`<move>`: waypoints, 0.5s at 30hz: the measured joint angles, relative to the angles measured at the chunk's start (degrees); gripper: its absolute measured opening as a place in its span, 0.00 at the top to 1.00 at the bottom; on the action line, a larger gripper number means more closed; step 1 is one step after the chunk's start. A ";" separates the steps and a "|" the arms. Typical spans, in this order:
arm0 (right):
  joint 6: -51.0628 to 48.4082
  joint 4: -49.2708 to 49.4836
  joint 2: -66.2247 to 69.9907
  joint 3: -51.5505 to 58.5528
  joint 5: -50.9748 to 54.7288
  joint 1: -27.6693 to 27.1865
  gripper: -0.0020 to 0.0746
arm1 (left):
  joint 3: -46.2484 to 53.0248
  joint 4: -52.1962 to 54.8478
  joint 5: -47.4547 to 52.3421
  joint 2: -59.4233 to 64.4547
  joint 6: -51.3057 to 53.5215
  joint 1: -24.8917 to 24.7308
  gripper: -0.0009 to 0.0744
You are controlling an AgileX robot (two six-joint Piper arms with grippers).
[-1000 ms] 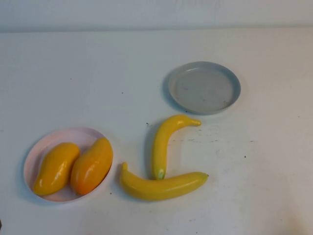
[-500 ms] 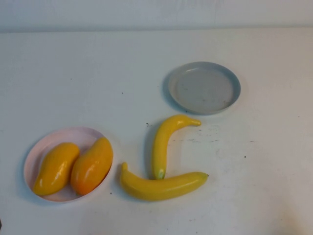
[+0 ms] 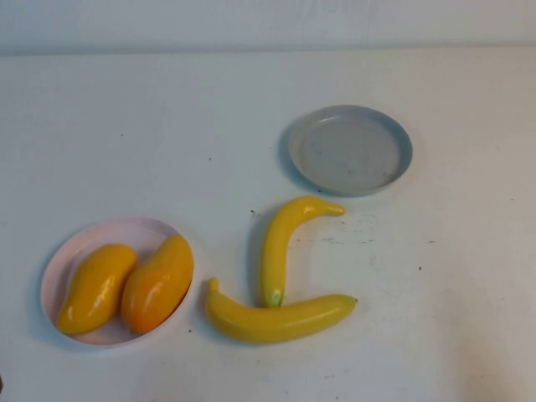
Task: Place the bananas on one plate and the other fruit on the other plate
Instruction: Put another type of fruit in the right plate
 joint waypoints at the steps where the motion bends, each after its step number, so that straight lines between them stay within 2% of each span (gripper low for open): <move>1: 0.00 1.15 0.00 0.00 0.60 0.00 0.99 | 0.00 0.00 0.00 0.00 0.00 0.00 0.99; 6: 0.00 3.35 3.25 -8.26 12.05 0.00 0.99 | 0.00 0.00 0.00 0.00 0.00 0.00 0.99; 12: -6.40 1.15 18.70 -23.18 32.85 0.00 0.99 | 0.00 0.00 0.00 0.00 0.00 0.00 0.99; 15: -11.06 0.51 28.16 -29.56 39.28 0.00 0.99 | 0.00 0.00 0.00 0.00 0.00 0.00 0.99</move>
